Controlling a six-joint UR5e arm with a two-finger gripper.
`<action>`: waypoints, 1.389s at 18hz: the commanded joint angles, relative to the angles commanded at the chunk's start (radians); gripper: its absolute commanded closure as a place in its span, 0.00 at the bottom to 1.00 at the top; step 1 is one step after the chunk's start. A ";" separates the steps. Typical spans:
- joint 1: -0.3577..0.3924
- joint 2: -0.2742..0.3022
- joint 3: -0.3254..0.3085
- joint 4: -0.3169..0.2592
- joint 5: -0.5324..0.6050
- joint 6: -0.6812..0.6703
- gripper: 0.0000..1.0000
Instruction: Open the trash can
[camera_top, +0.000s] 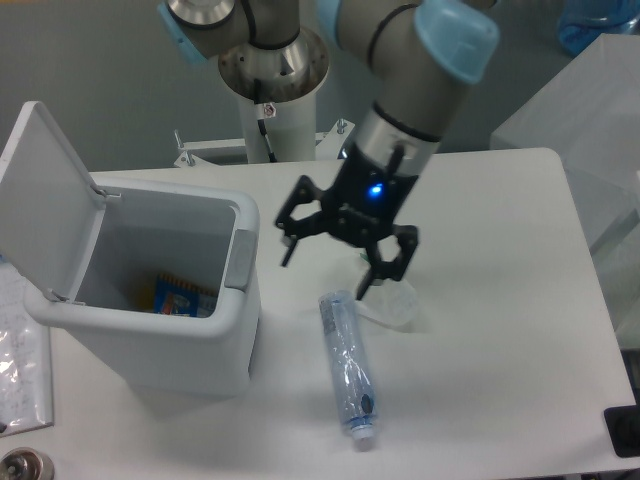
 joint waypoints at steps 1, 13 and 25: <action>0.020 0.000 -0.009 0.000 0.000 0.049 0.00; 0.192 -0.150 0.043 -0.014 0.357 0.459 0.00; 0.171 -0.256 0.144 -0.006 0.517 0.640 0.00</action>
